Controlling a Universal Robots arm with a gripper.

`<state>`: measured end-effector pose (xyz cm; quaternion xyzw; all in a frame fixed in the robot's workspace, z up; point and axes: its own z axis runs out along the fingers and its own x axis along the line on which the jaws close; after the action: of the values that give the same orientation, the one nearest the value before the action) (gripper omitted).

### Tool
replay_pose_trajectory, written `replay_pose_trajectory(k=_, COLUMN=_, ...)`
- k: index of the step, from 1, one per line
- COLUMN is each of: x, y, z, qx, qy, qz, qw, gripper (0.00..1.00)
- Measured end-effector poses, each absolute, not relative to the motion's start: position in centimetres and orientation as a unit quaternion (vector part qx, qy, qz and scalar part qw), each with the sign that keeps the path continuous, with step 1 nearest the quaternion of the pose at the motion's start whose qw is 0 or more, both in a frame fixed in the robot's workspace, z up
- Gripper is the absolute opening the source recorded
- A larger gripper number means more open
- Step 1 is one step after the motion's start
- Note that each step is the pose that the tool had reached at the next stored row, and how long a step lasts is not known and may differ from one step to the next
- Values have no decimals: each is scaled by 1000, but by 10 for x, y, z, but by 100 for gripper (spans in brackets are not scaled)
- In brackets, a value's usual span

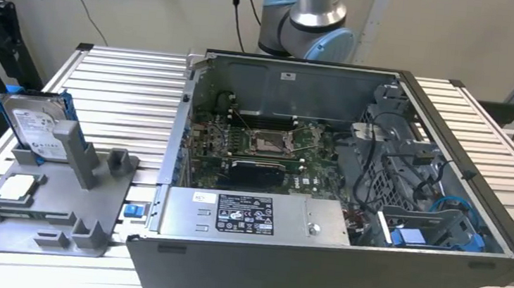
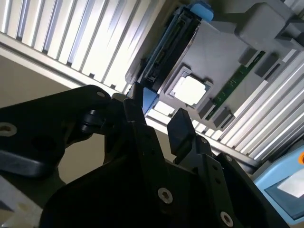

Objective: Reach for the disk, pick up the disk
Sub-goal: 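Pick up the disk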

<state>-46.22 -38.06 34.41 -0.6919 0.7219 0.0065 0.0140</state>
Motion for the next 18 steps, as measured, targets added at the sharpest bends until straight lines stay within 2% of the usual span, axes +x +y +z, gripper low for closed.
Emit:
replay_pose_trajectory(k=11, x=-462, y=-380, z=324, qx=-716, qy=698, qz=7, qw=14, gripper=100)
replay_pose_trajectory(k=18, x=-462, y=-375, z=311, qx=-716, qy=698, qz=11, qw=18, gripper=100)
